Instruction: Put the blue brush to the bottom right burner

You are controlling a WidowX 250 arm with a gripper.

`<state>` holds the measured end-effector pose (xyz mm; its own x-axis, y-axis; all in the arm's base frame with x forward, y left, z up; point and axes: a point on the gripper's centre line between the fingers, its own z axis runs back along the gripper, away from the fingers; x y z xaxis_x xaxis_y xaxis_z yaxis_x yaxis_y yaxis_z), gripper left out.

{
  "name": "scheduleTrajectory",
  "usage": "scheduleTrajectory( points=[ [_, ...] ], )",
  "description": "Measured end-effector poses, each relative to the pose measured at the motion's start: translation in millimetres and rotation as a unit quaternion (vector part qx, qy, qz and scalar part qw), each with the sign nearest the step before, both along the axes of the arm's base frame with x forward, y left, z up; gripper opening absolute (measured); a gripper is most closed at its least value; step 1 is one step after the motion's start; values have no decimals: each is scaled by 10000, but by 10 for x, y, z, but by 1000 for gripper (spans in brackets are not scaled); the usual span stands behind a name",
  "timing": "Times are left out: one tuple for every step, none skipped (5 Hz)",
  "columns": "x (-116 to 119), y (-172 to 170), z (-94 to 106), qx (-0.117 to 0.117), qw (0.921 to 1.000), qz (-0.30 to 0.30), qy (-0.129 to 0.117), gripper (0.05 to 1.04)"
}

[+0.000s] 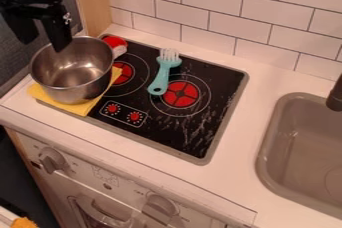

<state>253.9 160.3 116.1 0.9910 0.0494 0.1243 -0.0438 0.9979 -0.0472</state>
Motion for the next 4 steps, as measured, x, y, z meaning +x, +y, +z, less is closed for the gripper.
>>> scheduleTrajectory(
  points=[
    [6,-19,-79,-72,9999,33,140,1001],
    [304,-321,51,33,9998,-209,52,1001],
    [611,-683,131,77,9983,-549,-155,1001],
    [858,-930,-112,124,9994,-302,-92,1001]
  ],
)
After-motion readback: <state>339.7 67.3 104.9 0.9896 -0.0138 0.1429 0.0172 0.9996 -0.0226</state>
